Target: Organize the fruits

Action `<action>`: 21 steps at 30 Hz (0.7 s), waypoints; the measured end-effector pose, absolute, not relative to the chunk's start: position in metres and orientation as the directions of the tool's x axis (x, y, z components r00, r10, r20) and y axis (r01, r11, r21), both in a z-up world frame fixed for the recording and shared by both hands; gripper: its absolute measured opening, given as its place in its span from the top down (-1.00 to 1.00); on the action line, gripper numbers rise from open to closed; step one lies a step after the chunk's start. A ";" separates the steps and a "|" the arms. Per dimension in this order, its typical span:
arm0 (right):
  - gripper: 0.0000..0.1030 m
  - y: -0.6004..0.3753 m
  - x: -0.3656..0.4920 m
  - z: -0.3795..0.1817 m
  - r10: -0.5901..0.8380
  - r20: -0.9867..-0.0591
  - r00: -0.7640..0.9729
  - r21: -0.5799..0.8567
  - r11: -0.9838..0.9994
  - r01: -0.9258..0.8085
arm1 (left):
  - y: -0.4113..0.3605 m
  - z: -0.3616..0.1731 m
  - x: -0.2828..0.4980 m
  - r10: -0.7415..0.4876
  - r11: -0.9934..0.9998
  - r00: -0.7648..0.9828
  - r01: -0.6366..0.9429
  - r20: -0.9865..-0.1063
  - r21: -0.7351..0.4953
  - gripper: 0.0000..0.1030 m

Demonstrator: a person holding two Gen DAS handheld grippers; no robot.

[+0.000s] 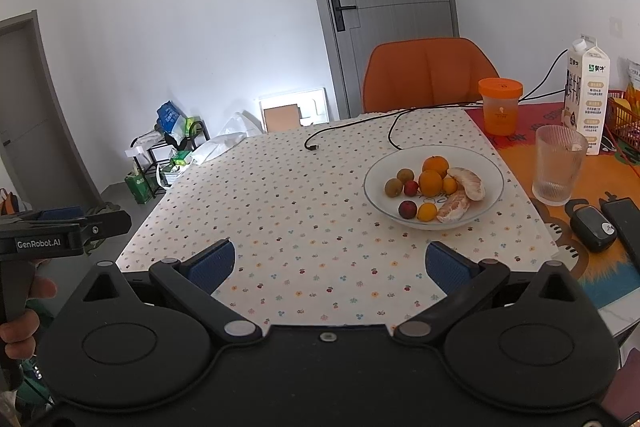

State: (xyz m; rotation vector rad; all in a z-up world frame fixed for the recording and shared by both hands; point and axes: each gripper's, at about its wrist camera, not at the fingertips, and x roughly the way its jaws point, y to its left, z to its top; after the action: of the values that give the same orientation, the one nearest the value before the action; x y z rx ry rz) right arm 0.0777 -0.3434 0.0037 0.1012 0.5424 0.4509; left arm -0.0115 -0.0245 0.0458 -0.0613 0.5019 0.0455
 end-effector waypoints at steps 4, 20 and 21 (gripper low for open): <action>-1.00 -0.343 0.077 0.003 0.440 -0.477 0.761 0.208 0.898 -0.388 | -0.024 0.045 -0.011 0.030 0.997 0.875 -0.061 -0.484 -0.048 -1.00; -1.00 -0.343 0.077 0.003 0.438 -0.479 0.761 0.207 0.898 -0.387 | -0.024 0.043 -0.010 0.029 0.997 0.872 -0.061 -0.489 -0.049 -1.00; -1.00 -0.344 0.076 0.003 0.438 -0.479 0.761 0.207 0.898 -0.388 | -0.024 0.043 -0.010 0.028 0.997 0.871 -0.061 -0.490 -0.050 -1.00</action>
State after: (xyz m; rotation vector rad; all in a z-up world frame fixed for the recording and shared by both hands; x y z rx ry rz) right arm 0.0762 -0.3438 0.0026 0.0972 0.5448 0.4502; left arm -0.0098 -0.0235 0.0432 -0.0644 0.5109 0.0466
